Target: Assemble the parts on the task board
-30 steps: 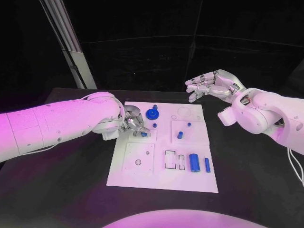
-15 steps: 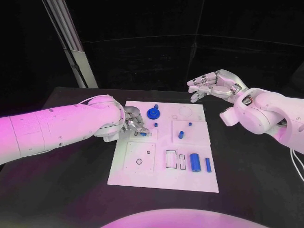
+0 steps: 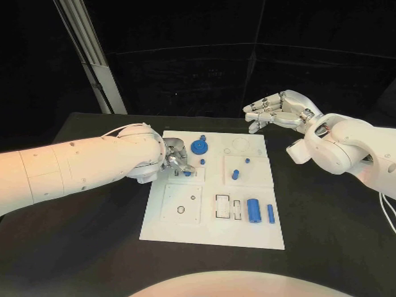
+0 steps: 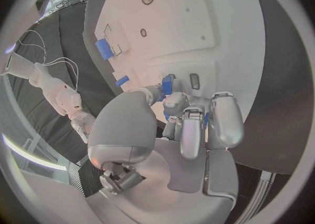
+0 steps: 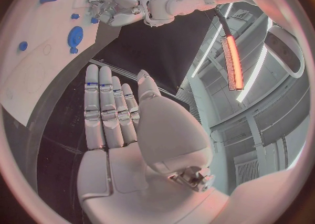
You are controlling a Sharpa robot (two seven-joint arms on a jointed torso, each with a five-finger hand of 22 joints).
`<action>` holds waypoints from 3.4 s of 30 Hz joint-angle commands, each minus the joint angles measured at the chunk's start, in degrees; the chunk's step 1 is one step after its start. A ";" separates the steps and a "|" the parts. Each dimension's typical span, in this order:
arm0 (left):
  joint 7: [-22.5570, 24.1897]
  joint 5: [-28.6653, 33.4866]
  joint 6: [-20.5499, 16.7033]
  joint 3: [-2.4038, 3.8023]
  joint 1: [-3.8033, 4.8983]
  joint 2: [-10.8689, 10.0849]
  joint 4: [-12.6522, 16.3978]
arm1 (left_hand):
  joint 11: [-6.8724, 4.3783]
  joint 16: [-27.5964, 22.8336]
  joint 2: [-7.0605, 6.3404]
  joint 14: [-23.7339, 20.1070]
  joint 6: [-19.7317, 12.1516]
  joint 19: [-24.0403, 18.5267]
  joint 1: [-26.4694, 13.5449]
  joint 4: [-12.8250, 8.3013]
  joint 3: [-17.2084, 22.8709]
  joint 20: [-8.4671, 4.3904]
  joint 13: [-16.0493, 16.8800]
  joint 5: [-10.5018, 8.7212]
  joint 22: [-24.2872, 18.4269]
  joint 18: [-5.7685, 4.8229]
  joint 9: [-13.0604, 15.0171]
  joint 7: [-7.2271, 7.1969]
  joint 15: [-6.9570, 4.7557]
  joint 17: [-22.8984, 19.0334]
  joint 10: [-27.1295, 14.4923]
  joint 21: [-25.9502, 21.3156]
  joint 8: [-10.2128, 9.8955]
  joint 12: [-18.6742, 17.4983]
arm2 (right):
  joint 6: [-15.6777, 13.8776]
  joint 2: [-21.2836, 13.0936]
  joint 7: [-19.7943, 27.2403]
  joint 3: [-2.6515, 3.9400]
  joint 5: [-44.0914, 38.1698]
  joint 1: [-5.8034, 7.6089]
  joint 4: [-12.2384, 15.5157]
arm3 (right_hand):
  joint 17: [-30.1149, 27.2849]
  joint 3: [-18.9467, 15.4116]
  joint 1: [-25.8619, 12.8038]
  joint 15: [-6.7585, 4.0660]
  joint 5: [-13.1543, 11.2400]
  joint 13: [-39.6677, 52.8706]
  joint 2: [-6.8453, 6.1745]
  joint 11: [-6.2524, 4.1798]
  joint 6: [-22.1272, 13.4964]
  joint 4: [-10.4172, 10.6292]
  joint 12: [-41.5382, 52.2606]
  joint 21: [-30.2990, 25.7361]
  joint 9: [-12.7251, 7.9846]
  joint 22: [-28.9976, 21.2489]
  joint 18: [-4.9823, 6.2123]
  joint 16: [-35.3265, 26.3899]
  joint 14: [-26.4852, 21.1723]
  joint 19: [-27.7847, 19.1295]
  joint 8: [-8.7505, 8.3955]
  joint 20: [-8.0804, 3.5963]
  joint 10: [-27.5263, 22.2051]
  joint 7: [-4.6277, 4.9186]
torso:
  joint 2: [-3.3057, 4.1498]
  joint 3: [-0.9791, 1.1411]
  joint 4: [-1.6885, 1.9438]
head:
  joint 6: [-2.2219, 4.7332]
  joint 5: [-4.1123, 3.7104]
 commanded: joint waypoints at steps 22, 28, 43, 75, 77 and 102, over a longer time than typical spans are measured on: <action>-0.04 -2.06 4.00 0.01 -0.08 0.15 -0.91 | -0.15 0.18 0.30 5.95 -0.23 0.06 -0.14 -8.27 8.74 0.12 -0.14 0.06 0.04 -0.80 0.03 -0.36 -0.03 15.09 0.15 0.17 0.37 -0.24 | -0.40 0.16 0.02 0.02 -2.77 0.10 0.39 | -0.10 -0.28 -0.38 0.38 -0.25 -0.04 -0.07 -0.01 -0.43 0.12 -0.28 -0.27 -0.09 -0.13 0.08 -0.28 -0.22 0.00 -0.08 0.52 -0.48 -0.03 | 0.13 0.08 -0.24 | -0.17 0.15; -0.09 -2.02 4.65 0.01 -0.09 0.07 -0.86 | -0.16 0.18 0.10 5.95 -0.18 0.08 -0.42 -8.48 8.99 0.11 -0.02 0.05 0.10 -0.82 0.12 -0.39 -0.03 15.09 0.26 0.19 0.55 -0.12 | -0.33 0.13 0.03 0.02 -2.77 0.10 0.33 | -0.10 -0.28 -0.38 0.38 -0.25 -0.04 -0.07 -0.01 -0.43 0.12 -0.28 -0.27 -0.09 -0.13 0.08 -0.28 -0.22 0.00 -0.08 0.52 -0.48 -0.03 | 0.12 0.09 -0.21 | -0.20 0.17; -0.11 -1.13 4.85 0.01 -0.10 0.18 -0.94 | -0.19 0.18 -0.06 5.95 -0.01 0.07 -1.63 -8.38 9.36 0.10 -0.19 -0.03 0.08 -0.81 0.31 -0.45 -0.04 15.09 0.30 0.15 0.94 -0.13 | -0.21 0.13 0.10 0.02 -2.77 0.10 0.25 | -0.10 -0.28 -0.38 0.38 -0.25 -0.04 -0.07 -0.01 -0.43 0.12 -0.28 -0.27 -0.09 -0.13 0.08 -0.28 -0.22 0.00 -0.08 0.52 -0.48 -0.03 | 0.03 0.01 -0.04 | -0.38 0.03; -0.13 -0.08 6.60 0.03 -0.05 2.31 -3.79 | -0.71 0.18 -0.49 5.95 1.99 0.59 -11.69 -3.31 3.38 -0.29 0.58 -0.27 1.20 -1.00 0.18 -1.16 -0.49 15.09 1.33 0.56 1.77 1.21 | -0.64 0.07 0.31 0.03 -2.77 0.10 0.61 | -0.16 -0.34 -0.52 0.43 -0.33 -0.01 -0.07 0.03 -0.49 0.14 -0.23 -0.43 -0.07 -0.23 0.10 -0.27 -0.33 -0.03 -0.03 0.59 -0.61 0.00 | -0.05 0.01 0.11 | -0.72 -0.10; -0.14 -0.06 6.81 0.03 -0.05 2.41 -3.92 | -0.73 0.18 -0.26 5.95 2.10 0.63 -12.20 -2.89 3.09 -0.31 0.67 -0.25 1.26 -1.01 0.10 -1.18 -0.50 15.09 1.42 0.59 1.72 1.30 | -0.63 0.05 0.29 0.03 -2.77 0.10 0.64 | -0.16 -0.34 -0.52 0.43 -0.33 -0.01 -0.07 0.03 -0.49 0.14 -0.23 -0.43 -0.07 -0.23 0.10 -0.27 -0.33 -0.03 -0.03 0.59 -0.61 0.00 | -0.05 0.00 0.08 | -0.71 -0.11; -0.12 0.28 7.22 0.05 -0.02 3.17 -5.51 | -0.98 0.18 -2.01 5.95 3.60 1.01 -18.82 2.73 -5.45 -0.55 0.95 -0.54 2.01 -1.13 -0.42 -1.54 -0.73 15.09 2.07 0.85 1.57 1.75 | -0.53 -0.10 0.25 0.03 -2.77 0.11 1.02 | -0.25 -0.66 -0.93 0.53 -0.31 0.01 -0.40 0.12 -0.62 0.19 -0.12 -0.72 -0.04 -0.40 0.11 -0.25 -0.51 -0.07 0.02 0.72 -0.82 0.07 | 0.05 0.10 -0.14 | -0.50 0.16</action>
